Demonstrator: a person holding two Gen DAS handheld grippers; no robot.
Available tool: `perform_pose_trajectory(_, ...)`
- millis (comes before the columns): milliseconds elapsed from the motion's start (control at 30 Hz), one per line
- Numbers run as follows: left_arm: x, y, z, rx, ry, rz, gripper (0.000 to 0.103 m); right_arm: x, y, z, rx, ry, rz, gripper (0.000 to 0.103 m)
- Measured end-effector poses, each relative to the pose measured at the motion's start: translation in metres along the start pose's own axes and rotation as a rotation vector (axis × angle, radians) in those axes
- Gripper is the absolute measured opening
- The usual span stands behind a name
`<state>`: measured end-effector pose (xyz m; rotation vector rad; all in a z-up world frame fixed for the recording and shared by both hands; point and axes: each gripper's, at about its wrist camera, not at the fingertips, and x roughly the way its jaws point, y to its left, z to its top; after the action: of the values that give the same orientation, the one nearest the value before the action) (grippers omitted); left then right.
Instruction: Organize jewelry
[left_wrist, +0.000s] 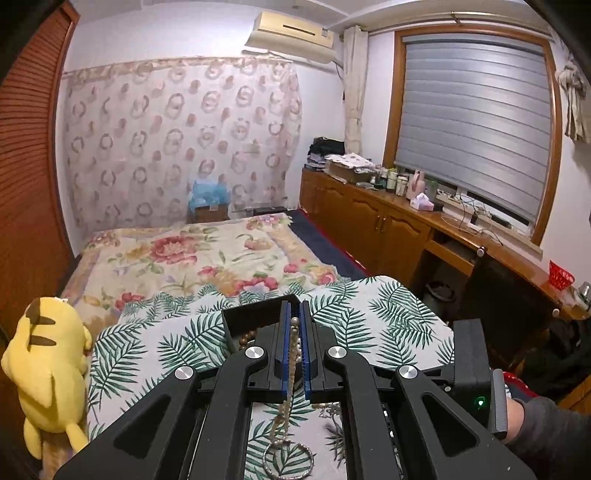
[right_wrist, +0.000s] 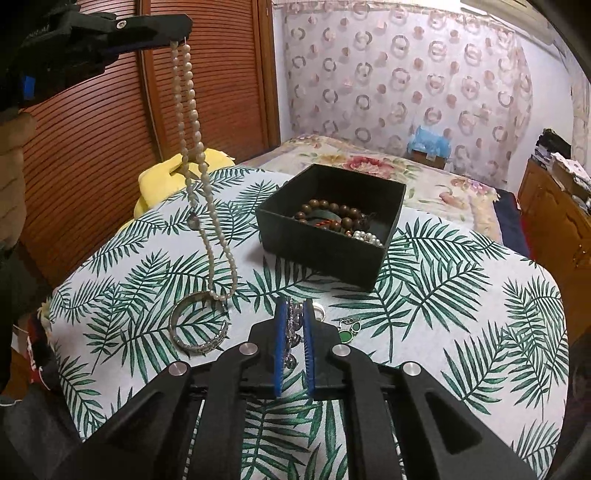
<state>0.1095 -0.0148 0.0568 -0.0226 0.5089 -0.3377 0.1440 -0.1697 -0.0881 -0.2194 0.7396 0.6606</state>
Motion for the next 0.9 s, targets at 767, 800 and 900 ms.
perform_pose_trajectory(767,0.017,0.015,0.034,-0.001,-0.041,-0.007,0.004,-0.015,-0.02,0.053,-0.041,-0.092,-0.035,0.009)
perform_pose_trajectory(800,0.018,0.016,0.037,-0.002,-0.043,-0.008,0.004,-0.015,-0.023,0.058,-0.039,-0.098,-0.035,0.009)
perform_pose_trajectory(900,0.022,0.018,0.048,-0.004,-0.051,-0.009,0.004,-0.013,-0.03,0.071,-0.038,-0.105,-0.033,0.009)
